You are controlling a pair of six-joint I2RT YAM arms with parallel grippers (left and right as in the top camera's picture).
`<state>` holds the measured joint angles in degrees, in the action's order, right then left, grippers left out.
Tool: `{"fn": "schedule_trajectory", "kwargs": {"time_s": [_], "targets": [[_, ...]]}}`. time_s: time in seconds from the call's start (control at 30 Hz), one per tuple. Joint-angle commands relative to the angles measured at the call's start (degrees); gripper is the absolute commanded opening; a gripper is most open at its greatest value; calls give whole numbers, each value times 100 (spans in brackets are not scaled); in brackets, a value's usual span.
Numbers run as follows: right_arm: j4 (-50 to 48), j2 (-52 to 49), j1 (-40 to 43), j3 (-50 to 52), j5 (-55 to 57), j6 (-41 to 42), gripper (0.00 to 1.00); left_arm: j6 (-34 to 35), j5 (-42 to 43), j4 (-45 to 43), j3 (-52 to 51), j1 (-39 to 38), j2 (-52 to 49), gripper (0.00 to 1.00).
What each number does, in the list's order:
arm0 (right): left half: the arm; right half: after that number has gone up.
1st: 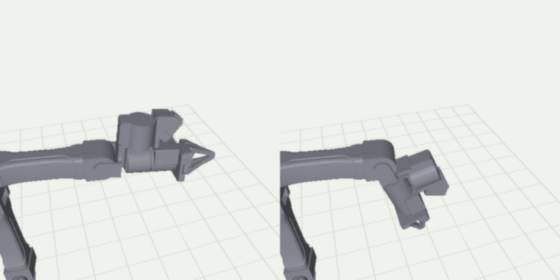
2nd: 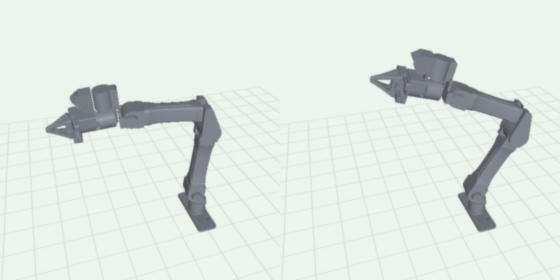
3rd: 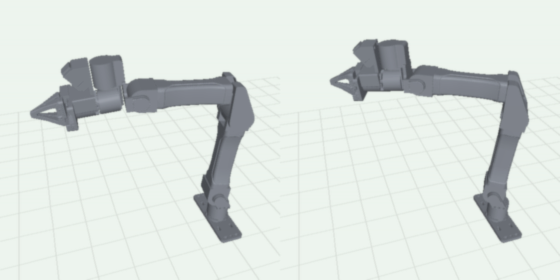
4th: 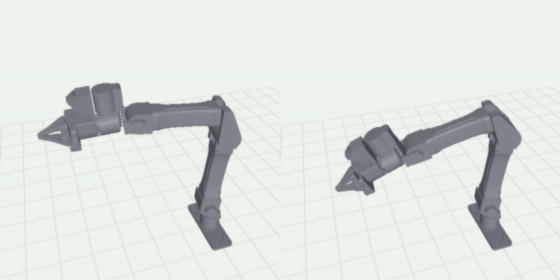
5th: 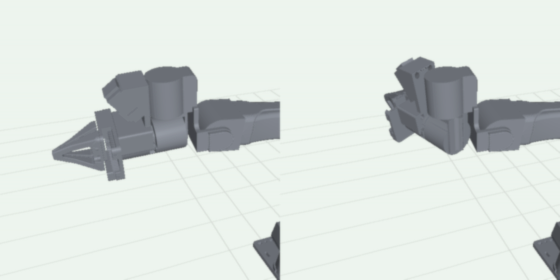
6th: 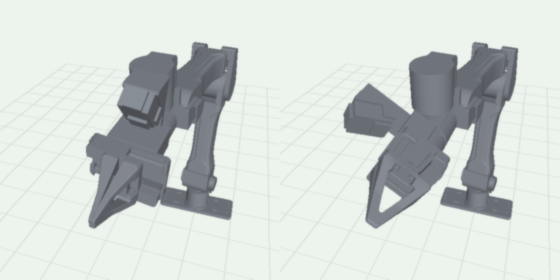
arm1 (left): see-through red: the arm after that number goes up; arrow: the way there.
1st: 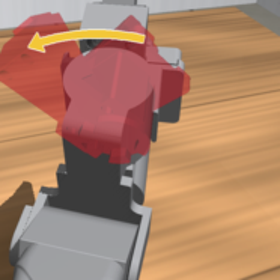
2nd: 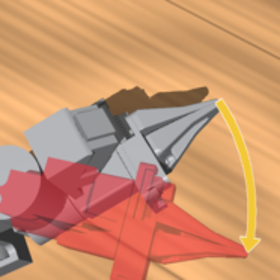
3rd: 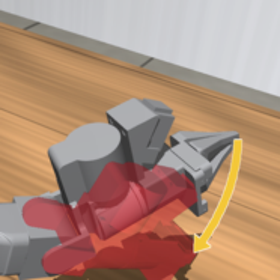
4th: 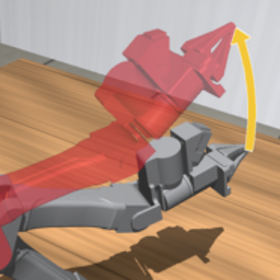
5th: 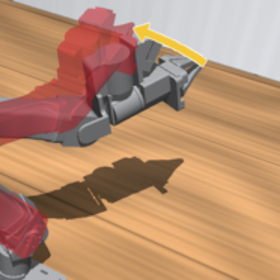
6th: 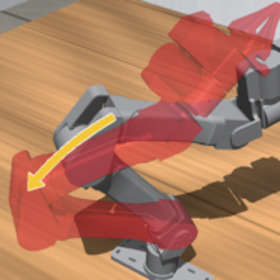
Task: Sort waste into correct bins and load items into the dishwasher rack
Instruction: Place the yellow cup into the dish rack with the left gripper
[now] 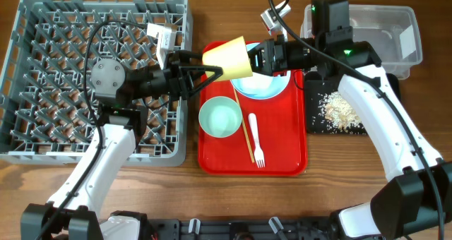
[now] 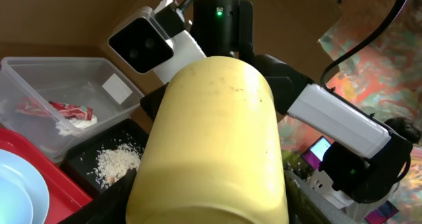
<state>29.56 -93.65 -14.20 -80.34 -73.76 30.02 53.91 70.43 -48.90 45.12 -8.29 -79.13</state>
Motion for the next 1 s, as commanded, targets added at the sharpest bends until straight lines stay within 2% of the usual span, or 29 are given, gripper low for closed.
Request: {"fn": "schedule_trajectory", "kwargs": {"time_s": [0.0,0.07,0.13,0.27,0.33,0.4,0.43,0.5,0.6,0.67,0.77,0.87,0.9,0.97], "targets": [[4,-68,2,9,-48,15,4,-122,-96,31,59,-22,-39,56],[4,-68,2,9,-48,15,4,-173,-109,55,59,-22,-39,53],[4,-68,2,9,-48,17,5,-570,-109,262,59,-22,-39,46],[4,-68,2,9,-48,15,11,-1266,-378,1150,59,-20,-39,46],[2,-68,2,9,-42,15,23,-1786,-590,1639,59,2,-39,45],[4,-66,2,9,140,11,33,-2068,-647,1873,59,153,-39,45],[4,-68,2,9,271,13,35,-2133,-651,1958,59,236,-39,44],[24,-68,2,9,828,15,47,-2337,-678,2302,59,494,-39,42],[72,-68,2,9,1832,11,49,-2946,-885,3272,59,981,-37,40],[98,-66,2,9,2347,-11,49,-3370,-1318,3963,59,1263,-37,39],[282,-63,4,7,3047,-356,49,-3429,-2474,4966,61,1628,52,34],[1001,9,35,-103,4201,-925,48,-3724,-3657,6203,197,1991,501,12],[1303,28,85,-219,4513,-1117,48,-3877,-4177,6758,352,2072,748,8],[1784,33,199,-470,4935,-1325,48,-3899,-5023,7508,638,2138,1102,4]]}}
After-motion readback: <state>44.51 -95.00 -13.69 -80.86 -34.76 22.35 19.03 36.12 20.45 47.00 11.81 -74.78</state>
